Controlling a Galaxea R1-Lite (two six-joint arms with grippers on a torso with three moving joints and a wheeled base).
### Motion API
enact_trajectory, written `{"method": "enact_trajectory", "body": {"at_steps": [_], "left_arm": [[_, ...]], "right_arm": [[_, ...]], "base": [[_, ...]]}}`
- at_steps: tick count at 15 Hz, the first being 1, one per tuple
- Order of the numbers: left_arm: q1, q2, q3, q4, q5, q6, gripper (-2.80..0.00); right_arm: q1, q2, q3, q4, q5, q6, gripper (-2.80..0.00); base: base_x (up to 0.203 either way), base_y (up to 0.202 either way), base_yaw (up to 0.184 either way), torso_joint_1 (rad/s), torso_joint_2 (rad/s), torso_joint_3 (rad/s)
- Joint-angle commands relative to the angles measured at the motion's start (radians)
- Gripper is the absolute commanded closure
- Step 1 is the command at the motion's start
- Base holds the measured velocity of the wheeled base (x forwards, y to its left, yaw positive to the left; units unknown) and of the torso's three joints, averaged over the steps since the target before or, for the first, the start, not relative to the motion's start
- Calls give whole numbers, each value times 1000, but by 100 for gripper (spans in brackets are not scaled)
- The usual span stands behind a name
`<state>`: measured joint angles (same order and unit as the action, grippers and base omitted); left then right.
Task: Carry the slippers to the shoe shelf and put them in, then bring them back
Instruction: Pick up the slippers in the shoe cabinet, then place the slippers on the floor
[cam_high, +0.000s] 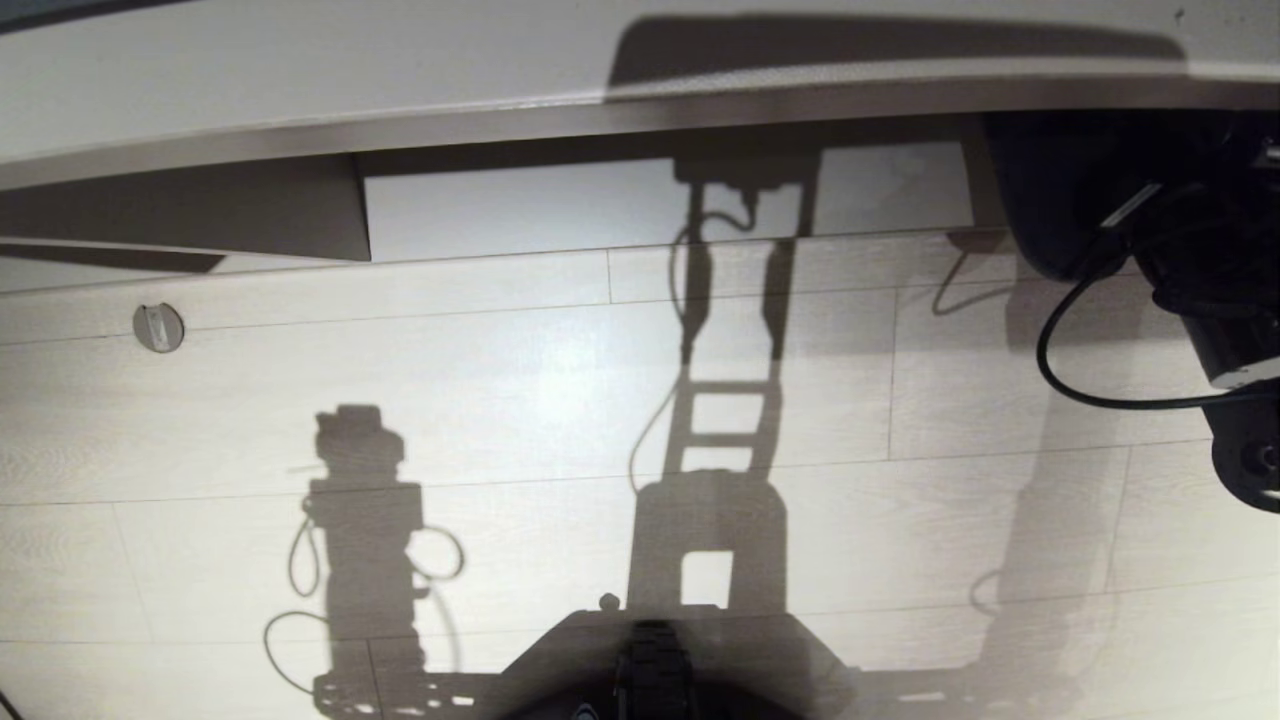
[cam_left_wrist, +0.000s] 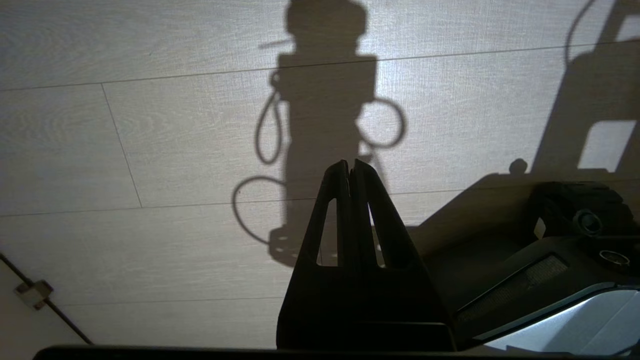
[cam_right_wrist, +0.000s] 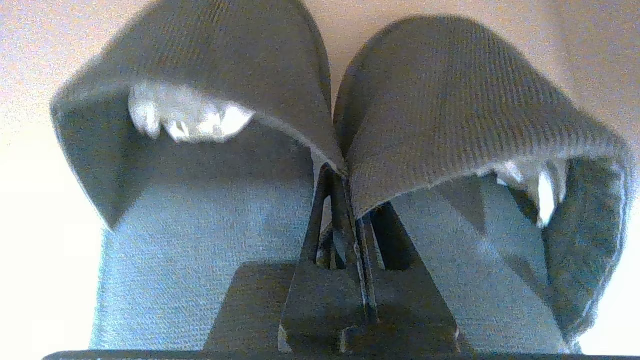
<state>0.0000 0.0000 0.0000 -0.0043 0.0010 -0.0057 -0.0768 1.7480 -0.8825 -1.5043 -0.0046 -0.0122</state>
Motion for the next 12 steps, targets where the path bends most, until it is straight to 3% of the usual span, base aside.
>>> {"method": "enact_trajectory", "body": {"at_steps": [1, 12], "left_arm": [[0, 0, 0, 0, 1, 0, 0], [0, 0, 0, 0, 1, 0, 0]], "right_arm": [[0, -42, 82, -9, 7, 1, 0], [54, -327, 389, 17, 8, 0, 0]], "base": [[0, 0, 0, 0, 0, 0], [0, 0, 0, 0, 0, 0]]}}
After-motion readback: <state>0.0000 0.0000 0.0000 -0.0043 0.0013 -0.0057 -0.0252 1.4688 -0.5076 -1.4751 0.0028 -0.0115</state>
